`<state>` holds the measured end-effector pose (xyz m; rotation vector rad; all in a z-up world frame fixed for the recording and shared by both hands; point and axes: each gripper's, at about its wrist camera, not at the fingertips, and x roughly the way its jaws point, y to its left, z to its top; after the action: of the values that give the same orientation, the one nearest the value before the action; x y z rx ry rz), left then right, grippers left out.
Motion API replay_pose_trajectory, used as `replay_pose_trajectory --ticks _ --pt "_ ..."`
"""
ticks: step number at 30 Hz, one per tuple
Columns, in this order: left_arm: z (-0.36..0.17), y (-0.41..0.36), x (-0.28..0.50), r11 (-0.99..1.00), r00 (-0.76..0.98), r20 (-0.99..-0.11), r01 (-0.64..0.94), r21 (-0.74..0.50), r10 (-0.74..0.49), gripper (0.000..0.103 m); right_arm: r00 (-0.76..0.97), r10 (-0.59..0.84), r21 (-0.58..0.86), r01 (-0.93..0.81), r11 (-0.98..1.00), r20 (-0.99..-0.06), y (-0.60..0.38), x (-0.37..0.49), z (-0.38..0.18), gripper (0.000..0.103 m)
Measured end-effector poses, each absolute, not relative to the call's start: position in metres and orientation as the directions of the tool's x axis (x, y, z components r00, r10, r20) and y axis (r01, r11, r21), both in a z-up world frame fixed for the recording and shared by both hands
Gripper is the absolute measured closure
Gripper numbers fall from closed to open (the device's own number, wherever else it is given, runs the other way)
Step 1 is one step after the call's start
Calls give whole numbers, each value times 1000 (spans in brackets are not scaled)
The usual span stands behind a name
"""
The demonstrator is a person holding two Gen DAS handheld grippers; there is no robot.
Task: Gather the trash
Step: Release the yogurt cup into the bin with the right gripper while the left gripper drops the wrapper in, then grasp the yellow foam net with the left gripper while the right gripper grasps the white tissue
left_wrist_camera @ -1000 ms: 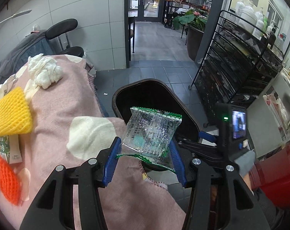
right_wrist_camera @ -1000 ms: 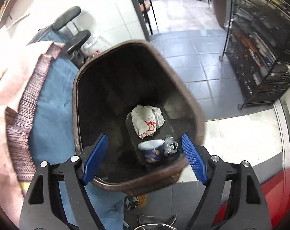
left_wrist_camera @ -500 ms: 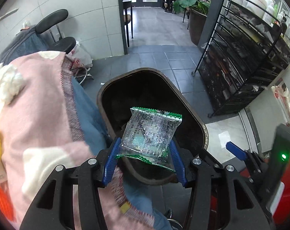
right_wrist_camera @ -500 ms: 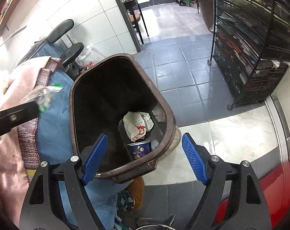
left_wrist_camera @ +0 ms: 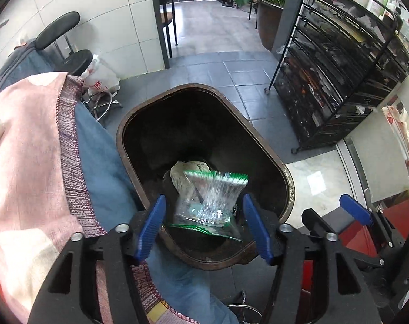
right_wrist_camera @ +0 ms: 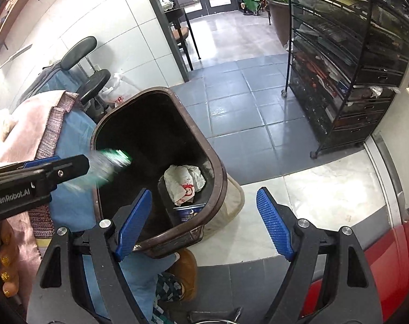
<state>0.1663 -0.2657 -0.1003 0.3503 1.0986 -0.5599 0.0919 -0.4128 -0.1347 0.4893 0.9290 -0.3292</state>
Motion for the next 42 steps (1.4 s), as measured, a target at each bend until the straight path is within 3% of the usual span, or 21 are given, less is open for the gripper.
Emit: replay_pose_trajectory --ticks 5,14,15,16,22,30,42 --pt "-88 -261 161 808 382 -878 590 -8 -288 20 567 -76 252 478 841 -820 -415 88 -129 24" --pt "-34 -226 137 834 511 -761 547 -71 -399 9 641 -91 253 423 870 -762 -405 86 -101 23" --pt "-28 -221 132 833 530 -743 550 -64 -407 9 653 -82 255 404 878 -752 -401 88 -96 20" --pt "-22 -215 126 832 548 -728 552 -55 -412 8 664 -74 257 386 886 -744 -397 88 -92 15" --pt "2 -185 103 853 634 -664 521 -11 -396 6 708 -5 265 271 925 -706 -367 99 -67 15" --pt "12 -142 97 915 694 -661 404 29 -286 6 742 94 266 117 957 -664 -320 116 -38 15" --pt "-2 -68 127 971 690 -686 211 -116 -232 6 764 201 233 -69 970 -613 -261 141 -7 15"
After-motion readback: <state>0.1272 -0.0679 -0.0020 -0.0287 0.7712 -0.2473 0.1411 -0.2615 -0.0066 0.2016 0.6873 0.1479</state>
